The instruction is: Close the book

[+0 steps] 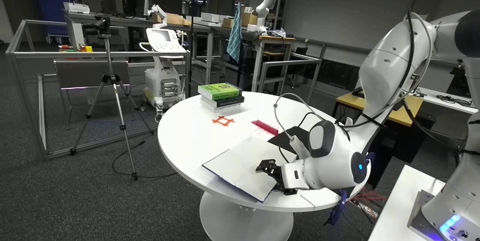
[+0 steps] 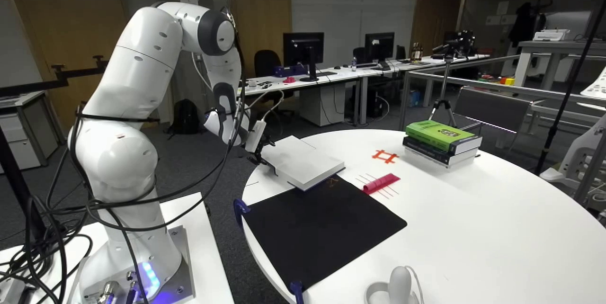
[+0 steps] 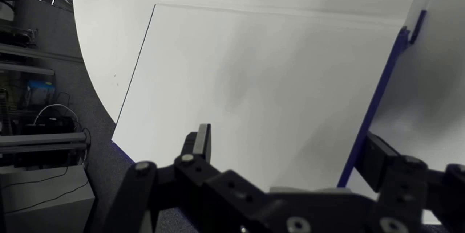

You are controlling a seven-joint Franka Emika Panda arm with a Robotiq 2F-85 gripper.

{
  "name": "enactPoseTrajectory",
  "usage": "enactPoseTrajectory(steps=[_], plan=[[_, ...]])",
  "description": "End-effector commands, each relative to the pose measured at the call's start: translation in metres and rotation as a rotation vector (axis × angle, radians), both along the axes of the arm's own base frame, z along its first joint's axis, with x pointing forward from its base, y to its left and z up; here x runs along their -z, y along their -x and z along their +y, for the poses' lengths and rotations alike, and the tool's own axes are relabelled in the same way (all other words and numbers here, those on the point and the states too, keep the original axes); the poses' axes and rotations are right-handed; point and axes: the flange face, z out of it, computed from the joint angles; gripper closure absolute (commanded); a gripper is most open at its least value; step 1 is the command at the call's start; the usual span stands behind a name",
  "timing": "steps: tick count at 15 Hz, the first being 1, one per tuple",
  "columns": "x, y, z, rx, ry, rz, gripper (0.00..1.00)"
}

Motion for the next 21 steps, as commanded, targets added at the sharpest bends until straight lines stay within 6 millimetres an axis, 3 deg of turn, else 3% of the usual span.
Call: enactPoseTrajectory(steps=[1,13,21], plan=[[-0.029,-0.005,0.0,-0.007,-0.033,-0.058,0.0],[-0.073,-0.013,-0.001,0.097,-0.17,-0.138,0.0],[-0.095,-0.025,-0.021,0.33,-0.322,-0.165,0.0]])
